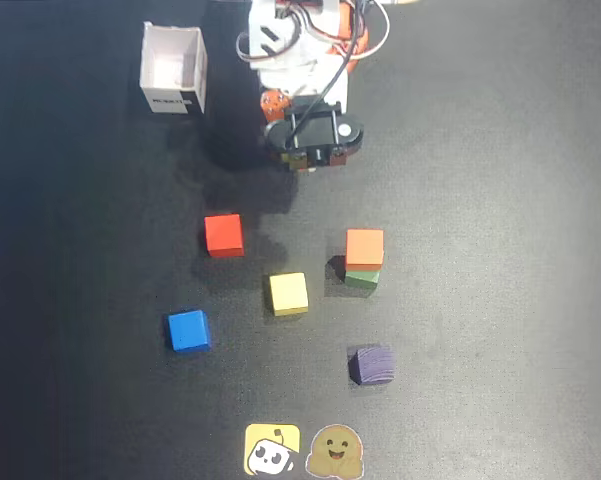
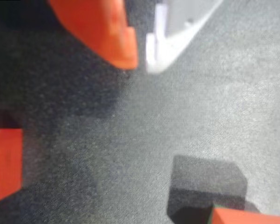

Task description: Put the orange cube on top of the green cube.

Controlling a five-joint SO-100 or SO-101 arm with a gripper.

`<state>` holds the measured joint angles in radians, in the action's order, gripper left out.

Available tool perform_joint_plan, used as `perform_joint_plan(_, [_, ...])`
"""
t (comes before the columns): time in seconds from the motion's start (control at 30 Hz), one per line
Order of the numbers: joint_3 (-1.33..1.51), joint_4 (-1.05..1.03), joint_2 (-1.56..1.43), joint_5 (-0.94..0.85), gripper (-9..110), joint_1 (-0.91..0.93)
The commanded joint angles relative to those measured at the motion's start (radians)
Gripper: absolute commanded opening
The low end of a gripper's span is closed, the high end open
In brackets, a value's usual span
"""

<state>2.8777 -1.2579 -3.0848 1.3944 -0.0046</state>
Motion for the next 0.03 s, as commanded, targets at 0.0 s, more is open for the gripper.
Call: perform_joint_plan(0.0, [-0.005,-0.003,-0.008,-0.003,0,0.003])
